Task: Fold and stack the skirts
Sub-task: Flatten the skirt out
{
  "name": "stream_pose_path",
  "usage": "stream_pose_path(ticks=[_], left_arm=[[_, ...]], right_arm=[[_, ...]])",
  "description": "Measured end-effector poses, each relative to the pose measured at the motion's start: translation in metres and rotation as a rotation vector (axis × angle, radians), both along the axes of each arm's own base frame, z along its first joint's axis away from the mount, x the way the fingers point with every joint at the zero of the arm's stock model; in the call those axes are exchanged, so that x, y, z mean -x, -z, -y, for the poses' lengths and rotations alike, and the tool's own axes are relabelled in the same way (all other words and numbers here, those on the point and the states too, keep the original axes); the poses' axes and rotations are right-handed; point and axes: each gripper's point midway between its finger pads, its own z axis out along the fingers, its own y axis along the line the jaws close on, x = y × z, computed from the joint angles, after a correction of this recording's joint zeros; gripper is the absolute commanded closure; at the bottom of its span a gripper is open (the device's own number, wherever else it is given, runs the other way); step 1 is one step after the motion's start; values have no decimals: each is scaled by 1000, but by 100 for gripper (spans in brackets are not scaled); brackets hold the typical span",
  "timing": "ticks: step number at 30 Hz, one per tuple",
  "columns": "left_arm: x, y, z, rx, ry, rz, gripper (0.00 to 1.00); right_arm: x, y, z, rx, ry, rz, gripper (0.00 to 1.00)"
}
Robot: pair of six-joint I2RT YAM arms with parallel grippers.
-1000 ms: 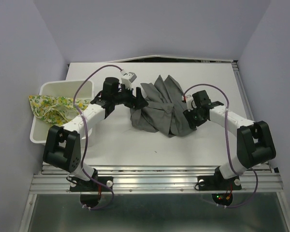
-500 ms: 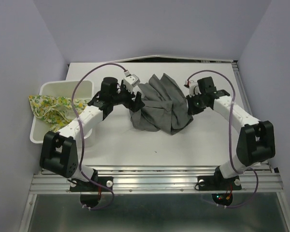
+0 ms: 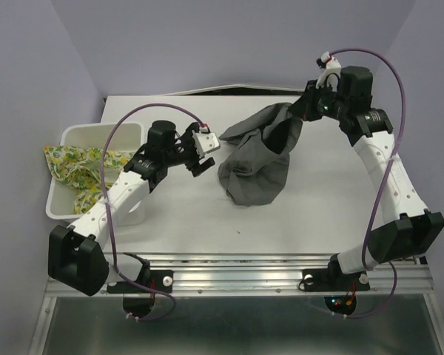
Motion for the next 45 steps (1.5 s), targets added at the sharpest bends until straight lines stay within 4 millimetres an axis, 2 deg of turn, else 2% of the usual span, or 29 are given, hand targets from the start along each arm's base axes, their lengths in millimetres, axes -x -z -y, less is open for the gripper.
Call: stream_pose_path(ticks=[2, 4, 5, 8, 13, 15, 17, 19, 20, 22, 24, 25, 28, 33, 37, 40, 45], left_arm=[[0, 5, 3, -16, 11, -1, 14], [4, 8, 9, -35, 40, 18, 13], [9, 11, 15, -47, 63, 30, 13], [19, 17, 27, -65, 119, 48, 13], [13, 2, 31, -18, 92, 68, 12], [10, -10, 33, 17, 75, 71, 12], [4, -33, 36, 60, 57, 90, 12], [-5, -63, 38, 111, 38, 119, 12], [-10, -84, 39, 150, 32, 140, 12], [-21, -109, 36, 203, 8, 160, 12], [-31, -127, 33, 251, -12, 168, 12], [-34, -130, 31, 264, -16, 165, 11], [-40, -125, 29, 276, -22, 137, 11], [-44, -104, 33, 245, 2, 113, 7], [-45, -90, 34, 210, 24, 117, 7], [-47, -79, 39, 213, 33, 80, 8], [-45, -56, 54, 276, 73, -57, 16]], right_arm=[[-1, -17, -1, -26, 6, 23, 99], [-4, -43, -4, -59, 7, 67, 99], [-5, -48, -5, -63, 6, 78, 99], [-11, -82, -7, -91, 4, 142, 99], [-27, -124, -8, -130, 13, 241, 99], [-34, -131, -7, -135, 20, 263, 99], [-40, -133, -7, -134, 26, 270, 99], [-46, -132, -8, -130, 27, 273, 99], [-48, -133, -8, -127, 27, 278, 99], [-50, -136, -8, -127, 22, 285, 99], [-47, -145, -11, -138, 4, 306, 99], [-45, -150, -12, -144, -5, 320, 99], [-36, -176, -16, -172, -42, 388, 99], [-13, -200, -20, -195, -91, 447, 99], [-2, -206, -21, -210, -107, 459, 99], [-1, -207, -23, -232, -110, 451, 99], [-3, -207, -24, -268, -105, 426, 99]])
